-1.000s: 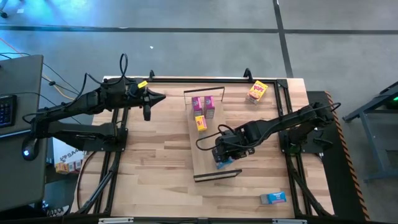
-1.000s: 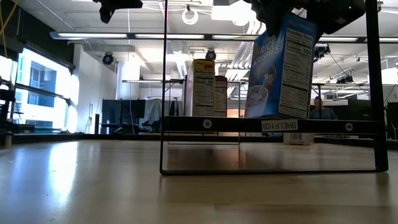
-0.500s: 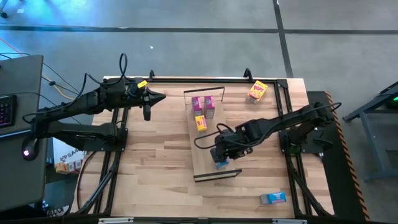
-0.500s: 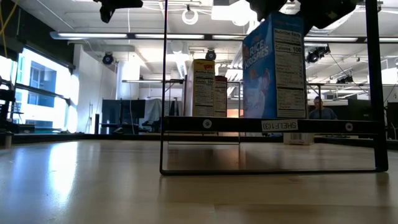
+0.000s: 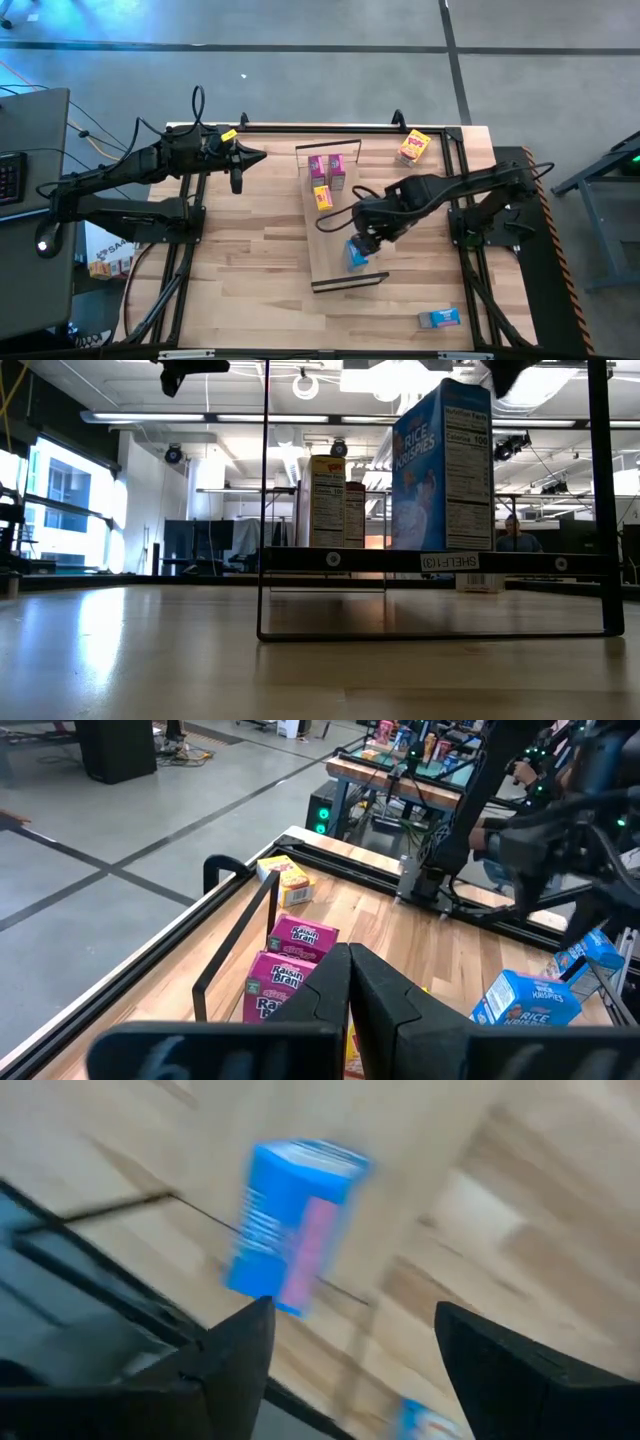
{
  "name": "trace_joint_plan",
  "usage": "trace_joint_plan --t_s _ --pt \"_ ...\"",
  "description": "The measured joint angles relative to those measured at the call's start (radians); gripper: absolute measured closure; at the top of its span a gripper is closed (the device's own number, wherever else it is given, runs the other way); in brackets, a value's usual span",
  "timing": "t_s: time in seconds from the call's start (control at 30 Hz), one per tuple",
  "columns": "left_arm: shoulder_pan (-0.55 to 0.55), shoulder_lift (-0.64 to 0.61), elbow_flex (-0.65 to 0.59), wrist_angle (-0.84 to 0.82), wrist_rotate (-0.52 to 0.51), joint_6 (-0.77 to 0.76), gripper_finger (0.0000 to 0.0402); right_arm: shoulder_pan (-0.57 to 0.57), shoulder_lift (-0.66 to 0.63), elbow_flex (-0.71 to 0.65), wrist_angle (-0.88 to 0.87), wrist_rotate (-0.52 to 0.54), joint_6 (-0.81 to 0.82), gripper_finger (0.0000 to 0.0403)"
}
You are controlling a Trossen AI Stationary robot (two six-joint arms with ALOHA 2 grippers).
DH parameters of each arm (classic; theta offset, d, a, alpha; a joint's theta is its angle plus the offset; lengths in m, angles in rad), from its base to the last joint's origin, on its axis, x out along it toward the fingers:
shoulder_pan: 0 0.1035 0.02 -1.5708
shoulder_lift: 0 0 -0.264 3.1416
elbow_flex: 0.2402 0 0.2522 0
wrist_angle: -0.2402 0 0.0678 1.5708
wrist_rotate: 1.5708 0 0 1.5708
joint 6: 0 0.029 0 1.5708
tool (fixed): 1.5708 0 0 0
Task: Stack cereal on shelf
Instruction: Put the blue cereal box on the shelf aligned with the other blue cereal box
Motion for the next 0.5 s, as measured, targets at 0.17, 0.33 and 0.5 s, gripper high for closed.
trace_joint_plan --t_s 0.17,0.33,0.5 --pt "0.000 0.000 0.000 0.000 0.000 0.000 0.0401 0.034 -0.043 -0.037 -0.141 -0.075 -0.022 0.0167" --pt "0.000 0.000 0.000 0.013 0.000 0.000 0.0401 0.148 -0.129 -0.206 -0.112 -0.177 0.131 0.0247" --pt "0.000 0.000 0.000 0.051 0.000 0.000 0.0401 0.314 -0.218 -0.368 0.014 -0.320 0.319 0.0363"
